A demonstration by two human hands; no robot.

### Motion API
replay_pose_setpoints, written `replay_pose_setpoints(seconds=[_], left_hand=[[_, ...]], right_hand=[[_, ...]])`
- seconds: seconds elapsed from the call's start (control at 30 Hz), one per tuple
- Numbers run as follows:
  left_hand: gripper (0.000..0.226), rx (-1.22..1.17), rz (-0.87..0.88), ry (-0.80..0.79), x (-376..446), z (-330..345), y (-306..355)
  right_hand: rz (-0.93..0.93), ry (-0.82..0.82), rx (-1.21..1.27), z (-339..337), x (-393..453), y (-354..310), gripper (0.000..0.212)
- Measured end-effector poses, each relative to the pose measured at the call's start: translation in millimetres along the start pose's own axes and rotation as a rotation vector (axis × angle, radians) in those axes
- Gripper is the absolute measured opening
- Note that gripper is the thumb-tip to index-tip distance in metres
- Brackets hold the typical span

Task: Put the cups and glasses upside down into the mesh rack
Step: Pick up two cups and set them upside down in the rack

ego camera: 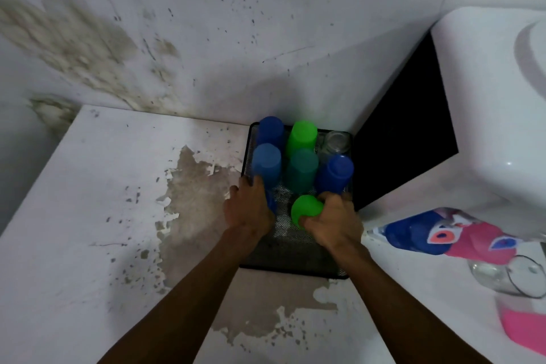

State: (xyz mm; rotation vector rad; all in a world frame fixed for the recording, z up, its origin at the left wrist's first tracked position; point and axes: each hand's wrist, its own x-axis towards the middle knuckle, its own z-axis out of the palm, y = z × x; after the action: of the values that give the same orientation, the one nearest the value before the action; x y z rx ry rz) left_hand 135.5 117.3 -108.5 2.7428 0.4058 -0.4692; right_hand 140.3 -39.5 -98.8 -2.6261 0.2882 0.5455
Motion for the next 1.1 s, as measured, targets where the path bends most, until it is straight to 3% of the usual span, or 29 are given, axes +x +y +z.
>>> replay_pose_setpoints(seconds=[0.13,0.27,0.73,1.1], left_hand=[[0.094,-0.098,-0.001,0.060,-2.1,7.6,-1.6],[0.095,-0.206,-0.021,0.087,-3.0,10.4,-5.0],[0.098,-0.342,0.015,0.132,-4.0,16.9,-11.4],[0.117,-0.192,0.067,0.248,-24.1,19.9,-10.8]], right_hand=[[-0.052,0.046,-0.200,1.5,2.4,-15.0,0.061],[-0.112,0.086,-0.222,10.0,2.7,-24.4,0.058],[-0.168,0.175,0.154,29.4,1.0,-11.3,0.078],[-0.160,0.188,0.258,13.1,-15.3,15.3,0.104]])
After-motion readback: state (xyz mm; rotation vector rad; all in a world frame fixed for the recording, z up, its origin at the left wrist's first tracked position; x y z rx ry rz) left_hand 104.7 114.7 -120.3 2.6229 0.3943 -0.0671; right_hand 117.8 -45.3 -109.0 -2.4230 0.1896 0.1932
